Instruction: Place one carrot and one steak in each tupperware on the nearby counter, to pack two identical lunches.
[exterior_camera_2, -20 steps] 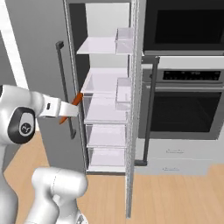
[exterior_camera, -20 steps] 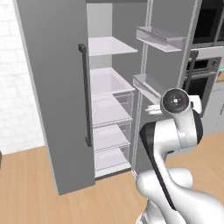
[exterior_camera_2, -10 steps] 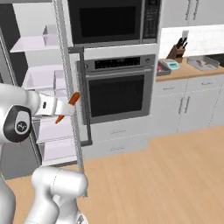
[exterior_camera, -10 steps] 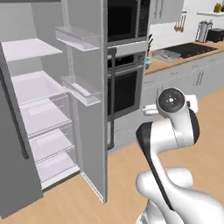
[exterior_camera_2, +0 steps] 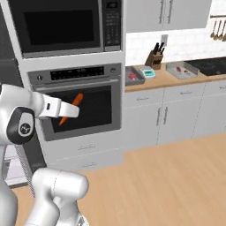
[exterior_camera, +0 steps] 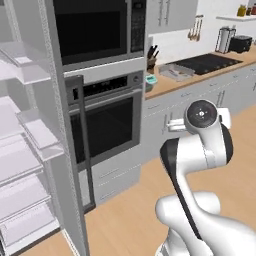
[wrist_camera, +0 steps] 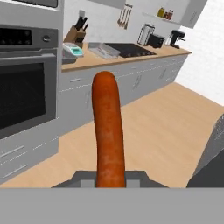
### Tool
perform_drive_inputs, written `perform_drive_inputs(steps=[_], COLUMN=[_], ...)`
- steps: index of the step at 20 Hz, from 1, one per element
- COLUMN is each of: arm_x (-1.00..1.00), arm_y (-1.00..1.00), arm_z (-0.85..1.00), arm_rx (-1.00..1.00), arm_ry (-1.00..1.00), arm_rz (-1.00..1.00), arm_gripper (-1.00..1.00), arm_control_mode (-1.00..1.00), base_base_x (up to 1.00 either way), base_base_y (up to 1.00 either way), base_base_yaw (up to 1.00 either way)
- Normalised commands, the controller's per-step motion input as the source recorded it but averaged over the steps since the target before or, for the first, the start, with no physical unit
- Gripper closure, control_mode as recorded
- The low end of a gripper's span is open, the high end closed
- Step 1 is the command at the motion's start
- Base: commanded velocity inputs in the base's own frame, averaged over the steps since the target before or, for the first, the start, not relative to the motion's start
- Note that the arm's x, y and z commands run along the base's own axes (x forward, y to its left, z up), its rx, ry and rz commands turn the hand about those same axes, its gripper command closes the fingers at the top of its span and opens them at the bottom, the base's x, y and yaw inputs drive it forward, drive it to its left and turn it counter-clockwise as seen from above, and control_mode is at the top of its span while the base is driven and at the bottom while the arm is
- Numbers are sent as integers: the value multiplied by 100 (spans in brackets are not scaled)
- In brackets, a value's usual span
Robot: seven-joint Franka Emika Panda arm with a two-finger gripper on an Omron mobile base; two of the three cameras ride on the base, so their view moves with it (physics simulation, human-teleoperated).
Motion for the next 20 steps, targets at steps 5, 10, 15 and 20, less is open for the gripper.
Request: perform_drive_inputs(steps=[5,10,15,20], arm_x=[0,0,0,0], arm_y=[0,0,0,0], arm_z=[0,0,0,0], arm_rx=[0,0,0,0], arm_ry=[0,0,0,0], arm_rz=[0,0,0,0], arm_gripper=[100,100,100,100], arm_control_mode=[100,100,100,100], base_base_x=[100,100,100,100], base_base_y=[-80,-69,-61,-41], base_base_yaw=[0,0,0,0])
